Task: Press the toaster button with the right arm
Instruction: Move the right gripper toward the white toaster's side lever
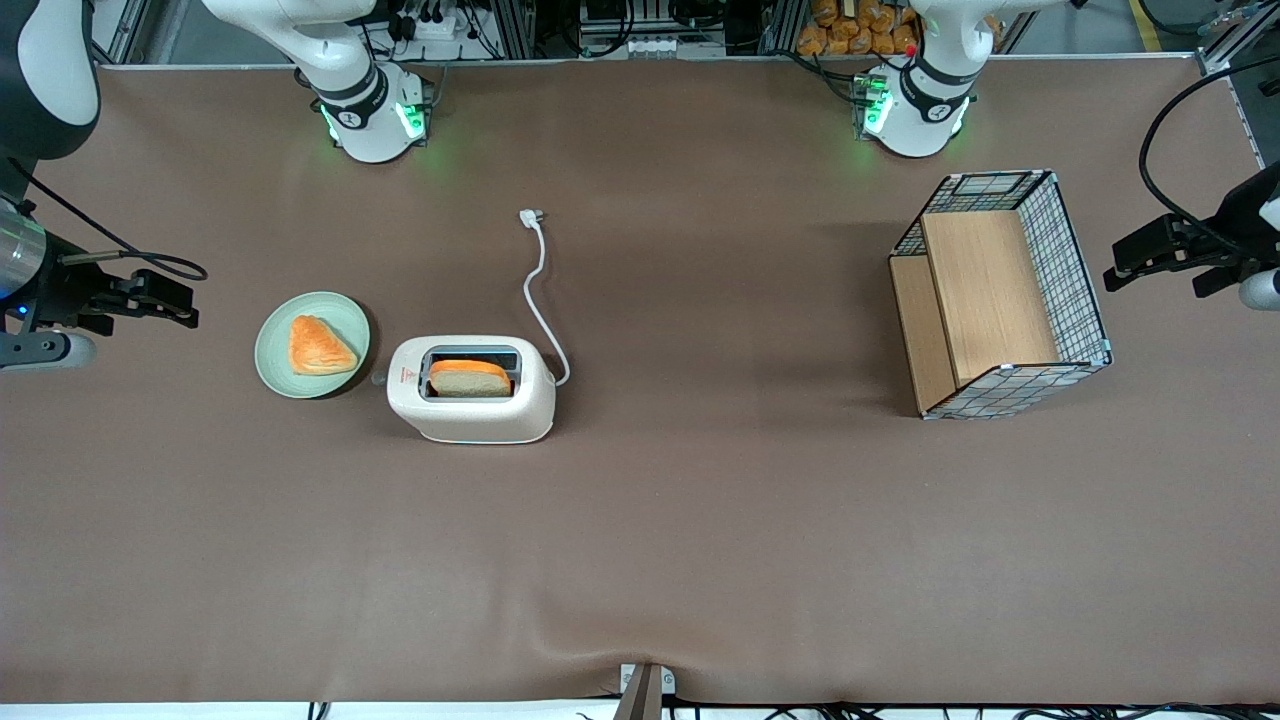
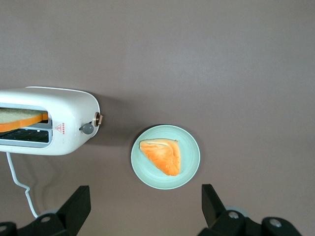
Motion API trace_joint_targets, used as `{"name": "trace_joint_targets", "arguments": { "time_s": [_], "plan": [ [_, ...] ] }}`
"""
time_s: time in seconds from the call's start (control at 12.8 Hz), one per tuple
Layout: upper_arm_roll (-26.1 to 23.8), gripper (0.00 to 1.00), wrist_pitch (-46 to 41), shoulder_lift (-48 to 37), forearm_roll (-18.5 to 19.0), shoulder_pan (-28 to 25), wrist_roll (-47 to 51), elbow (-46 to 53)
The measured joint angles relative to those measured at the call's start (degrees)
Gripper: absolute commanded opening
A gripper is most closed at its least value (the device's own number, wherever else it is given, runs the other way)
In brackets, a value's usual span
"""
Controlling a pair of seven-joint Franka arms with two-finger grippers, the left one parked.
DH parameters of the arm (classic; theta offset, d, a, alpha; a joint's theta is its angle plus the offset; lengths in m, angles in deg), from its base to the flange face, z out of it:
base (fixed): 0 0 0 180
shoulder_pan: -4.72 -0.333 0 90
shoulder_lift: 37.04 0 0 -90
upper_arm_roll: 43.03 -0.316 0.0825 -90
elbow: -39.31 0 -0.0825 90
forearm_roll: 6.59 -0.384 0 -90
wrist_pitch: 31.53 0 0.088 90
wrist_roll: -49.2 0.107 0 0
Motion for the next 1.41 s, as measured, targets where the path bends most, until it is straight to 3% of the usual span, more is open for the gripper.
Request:
{"name": "trace_joint_targets", "arguments": {
  "time_s": [1.17, 1.41],
  "plan": [
    [-0.17, 1.0, -3.38, 0.23, -0.05, -0.96, -0.05, -0.54],
    [-0.45, 1.0, -2.16, 0.65, -1.93, -2.88, -0.04, -3.65]
  ]
}}
